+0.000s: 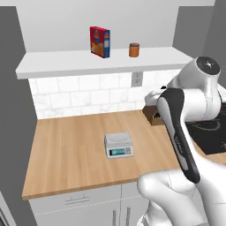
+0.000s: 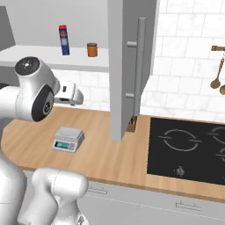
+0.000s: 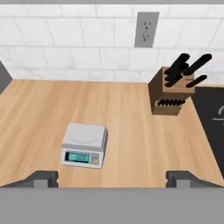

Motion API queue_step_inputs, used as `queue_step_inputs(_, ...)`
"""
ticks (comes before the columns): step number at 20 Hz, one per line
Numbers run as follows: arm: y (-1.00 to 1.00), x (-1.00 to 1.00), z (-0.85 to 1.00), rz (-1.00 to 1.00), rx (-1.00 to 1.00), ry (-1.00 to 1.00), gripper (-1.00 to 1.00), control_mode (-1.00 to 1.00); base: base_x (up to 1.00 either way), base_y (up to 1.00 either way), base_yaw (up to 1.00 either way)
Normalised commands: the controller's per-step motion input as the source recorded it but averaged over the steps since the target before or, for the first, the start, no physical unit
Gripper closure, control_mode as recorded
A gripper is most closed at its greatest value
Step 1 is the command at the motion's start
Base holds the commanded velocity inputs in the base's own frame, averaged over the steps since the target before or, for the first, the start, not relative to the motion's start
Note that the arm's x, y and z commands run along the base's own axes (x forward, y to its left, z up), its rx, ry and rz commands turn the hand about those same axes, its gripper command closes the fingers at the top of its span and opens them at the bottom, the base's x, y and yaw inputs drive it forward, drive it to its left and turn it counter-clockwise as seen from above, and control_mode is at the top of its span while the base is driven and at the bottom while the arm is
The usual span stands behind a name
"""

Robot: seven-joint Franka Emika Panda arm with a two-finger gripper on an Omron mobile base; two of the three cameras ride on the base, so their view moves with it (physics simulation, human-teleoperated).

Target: Pick the jam and place it on the digital scale for weighing, and close the cabinet.

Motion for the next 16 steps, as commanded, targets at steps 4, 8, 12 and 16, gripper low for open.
queue_step_inputs(4, 0.00, -0.39, 0.57, 0.00, 0.00, -0.21, -1.00, -1.00, 0.00, 0.00, 0.00)
queue_step_inputs(8, 0.00, -0.30, 0.82, 0.00, -0.04, -0.05, -1.00, -1.00, 0.00, 0.00, 0.00)
queue_step_inputs(12, 0.00, -0.23, 0.86, 0.00, -0.09, 0.00, -1.00, -1.00, 0.00, 0.00, 0.00)
queue_step_inputs(16, 0.00, -0.12, 0.69, 0.00, -0.05, -0.01, -1.00, -1.00, 0.00, 0.00, 0.00)
